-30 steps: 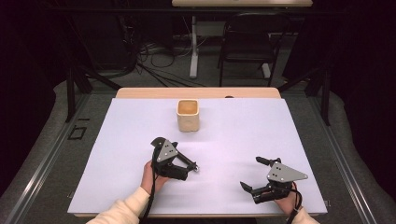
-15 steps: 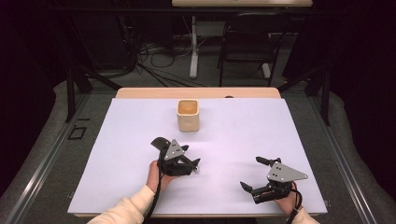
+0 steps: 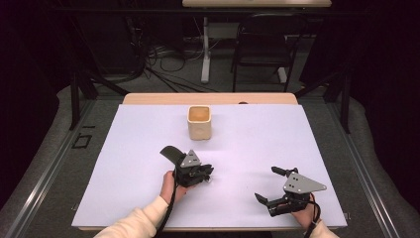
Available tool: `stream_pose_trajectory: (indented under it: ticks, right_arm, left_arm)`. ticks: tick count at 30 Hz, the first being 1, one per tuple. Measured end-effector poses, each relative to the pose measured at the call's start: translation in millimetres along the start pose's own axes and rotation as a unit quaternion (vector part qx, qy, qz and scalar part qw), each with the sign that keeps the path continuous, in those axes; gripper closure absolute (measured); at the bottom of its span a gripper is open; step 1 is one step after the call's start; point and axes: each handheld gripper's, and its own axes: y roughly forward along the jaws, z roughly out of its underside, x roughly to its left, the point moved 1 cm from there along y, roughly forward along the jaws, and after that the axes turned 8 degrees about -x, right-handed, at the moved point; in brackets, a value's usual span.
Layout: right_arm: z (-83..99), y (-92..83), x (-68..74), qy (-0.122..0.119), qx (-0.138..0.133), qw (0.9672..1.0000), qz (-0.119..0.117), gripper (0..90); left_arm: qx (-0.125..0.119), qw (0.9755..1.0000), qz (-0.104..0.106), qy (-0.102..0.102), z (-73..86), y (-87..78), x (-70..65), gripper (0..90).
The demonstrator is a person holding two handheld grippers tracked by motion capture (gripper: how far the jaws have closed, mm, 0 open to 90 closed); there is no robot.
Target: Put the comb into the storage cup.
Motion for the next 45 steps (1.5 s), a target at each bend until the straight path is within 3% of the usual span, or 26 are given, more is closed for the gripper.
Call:
stream_pose_trajectory:
  ticks: [6,33,45]
  right_arm:
    - [0.0,-0.1,0.0,0.0,0.001,1.0,0.0,0.0]
    - [-0.4,-1.5,-0.2,-0.002,-0.001,1.0,0.0,0.0]
    - [-0.4,-1.9,-0.3,-0.002,0.0,1.0,0.001,0.0]
  left_arm:
    - [0.02,0.9997,0.009,0.007,2.5,4.0,-2.0,83.4]
    - [0.066,0.9974,0.021,-0.02,10.5,-6.7,-2.7,86.9]
    - [0.091,0.9951,0.018,-0.033,13.7,-18.4,1.2,88.0]
